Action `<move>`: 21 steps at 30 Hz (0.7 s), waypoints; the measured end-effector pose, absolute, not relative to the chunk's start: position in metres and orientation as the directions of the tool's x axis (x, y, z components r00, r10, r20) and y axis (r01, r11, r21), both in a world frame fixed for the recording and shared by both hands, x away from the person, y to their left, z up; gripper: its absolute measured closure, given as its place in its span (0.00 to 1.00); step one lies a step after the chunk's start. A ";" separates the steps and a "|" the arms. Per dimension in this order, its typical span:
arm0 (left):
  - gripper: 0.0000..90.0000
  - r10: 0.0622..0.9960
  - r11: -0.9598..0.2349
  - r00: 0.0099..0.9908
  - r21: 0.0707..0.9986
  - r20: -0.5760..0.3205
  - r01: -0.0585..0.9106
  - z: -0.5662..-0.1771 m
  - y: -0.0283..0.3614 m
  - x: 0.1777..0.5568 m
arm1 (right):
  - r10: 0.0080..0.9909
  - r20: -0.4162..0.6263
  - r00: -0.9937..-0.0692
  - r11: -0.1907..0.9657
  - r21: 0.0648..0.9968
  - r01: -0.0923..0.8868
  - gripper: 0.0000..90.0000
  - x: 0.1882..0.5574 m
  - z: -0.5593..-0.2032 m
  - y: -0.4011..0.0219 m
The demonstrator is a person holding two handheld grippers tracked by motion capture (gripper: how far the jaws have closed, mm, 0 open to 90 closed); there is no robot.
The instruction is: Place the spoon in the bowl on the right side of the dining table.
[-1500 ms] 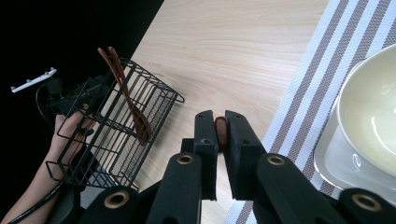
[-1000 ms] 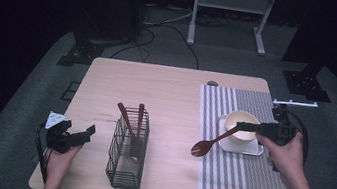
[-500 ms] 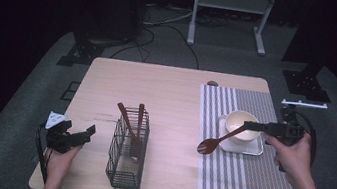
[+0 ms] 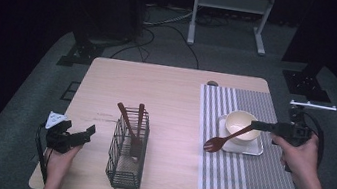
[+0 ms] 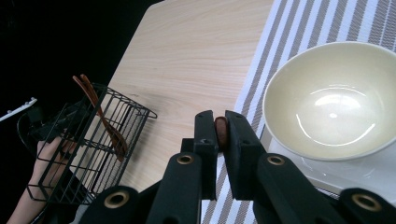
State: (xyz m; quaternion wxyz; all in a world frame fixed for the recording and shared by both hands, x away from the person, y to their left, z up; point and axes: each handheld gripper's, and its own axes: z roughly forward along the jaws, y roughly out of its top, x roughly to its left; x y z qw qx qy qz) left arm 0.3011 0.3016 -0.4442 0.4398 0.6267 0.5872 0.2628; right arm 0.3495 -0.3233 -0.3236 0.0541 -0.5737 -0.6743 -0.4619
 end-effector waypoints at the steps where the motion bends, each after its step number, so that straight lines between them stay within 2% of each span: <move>1: 0.03 0.967 0.076 0.173 0.860 -0.186 0.505 -0.444 0.302 0.301 | 0.725 0.602 -0.334 -0.087 0.562 0.823 0.92 0.350 -0.324 -0.325; 21: 0.03 0.967 0.074 0.173 0.860 -0.185 0.505 -0.444 0.302 0.301 | 0.744 0.605 -0.285 -0.140 0.558 0.818 0.92 0.351 -0.329 -0.345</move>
